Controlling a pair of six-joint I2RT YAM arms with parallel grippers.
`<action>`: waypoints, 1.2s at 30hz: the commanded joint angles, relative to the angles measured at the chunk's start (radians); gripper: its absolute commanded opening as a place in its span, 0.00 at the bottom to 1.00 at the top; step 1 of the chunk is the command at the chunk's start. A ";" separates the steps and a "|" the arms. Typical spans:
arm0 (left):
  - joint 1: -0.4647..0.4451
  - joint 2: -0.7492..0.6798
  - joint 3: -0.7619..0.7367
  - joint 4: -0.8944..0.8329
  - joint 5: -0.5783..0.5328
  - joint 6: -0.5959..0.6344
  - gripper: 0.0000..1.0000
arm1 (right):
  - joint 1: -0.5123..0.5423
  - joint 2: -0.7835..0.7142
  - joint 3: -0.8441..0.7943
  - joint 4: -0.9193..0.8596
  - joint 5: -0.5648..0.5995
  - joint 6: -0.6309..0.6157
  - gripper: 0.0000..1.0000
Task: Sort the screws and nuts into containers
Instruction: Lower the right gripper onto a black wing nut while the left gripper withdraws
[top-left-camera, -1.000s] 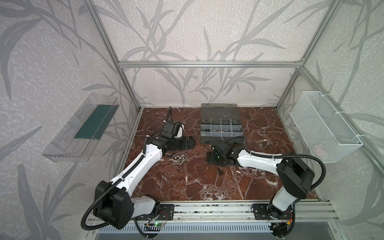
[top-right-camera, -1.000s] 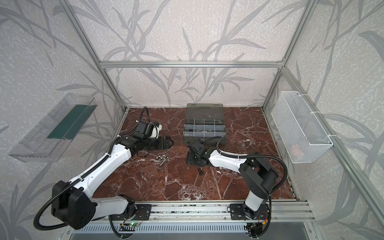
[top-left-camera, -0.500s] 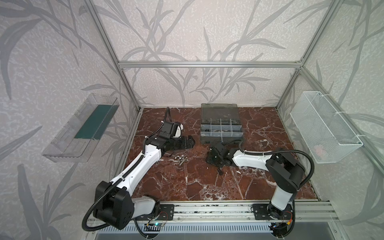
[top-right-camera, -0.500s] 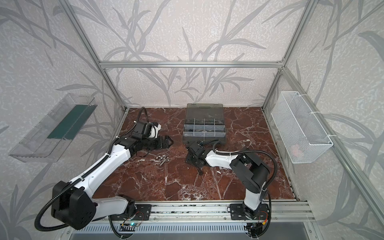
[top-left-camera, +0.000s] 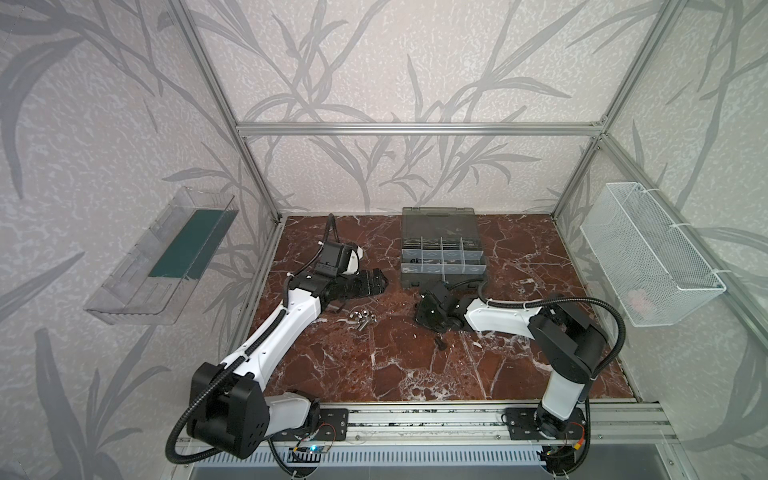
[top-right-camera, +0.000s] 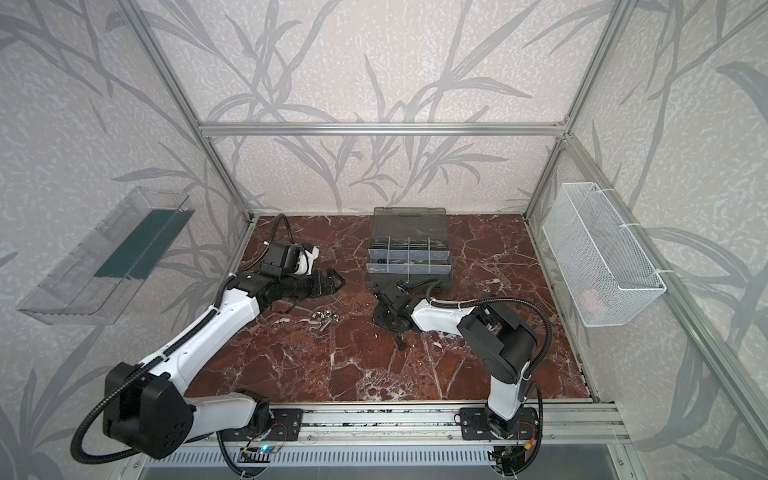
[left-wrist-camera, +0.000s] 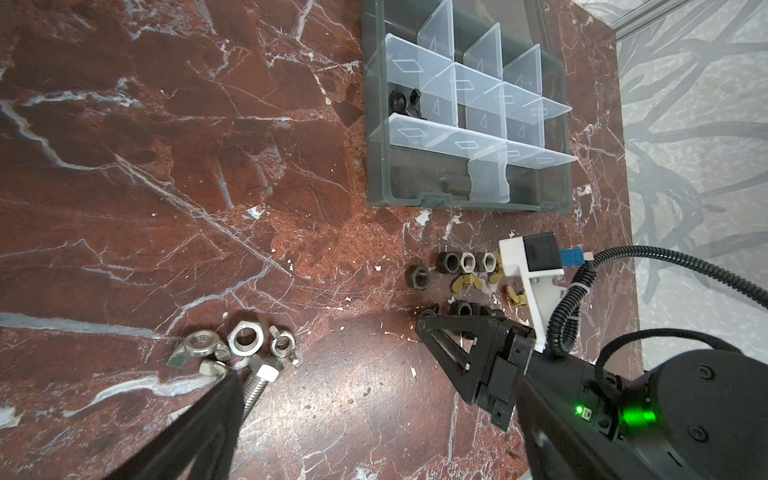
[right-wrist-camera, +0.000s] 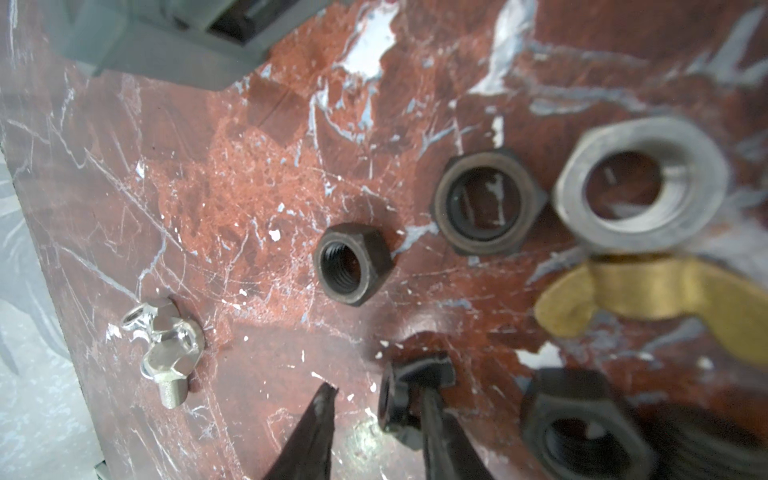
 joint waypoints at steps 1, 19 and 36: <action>0.007 -0.009 -0.015 0.016 0.014 -0.007 0.99 | -0.009 0.029 0.008 -0.014 0.010 -0.033 0.34; 0.032 -0.005 -0.021 0.033 0.045 -0.024 0.99 | -0.010 0.071 0.077 -0.145 0.070 -0.168 0.18; 0.053 0.005 -0.028 0.052 0.073 -0.043 0.99 | -0.009 0.054 0.136 -0.291 0.148 -0.369 0.15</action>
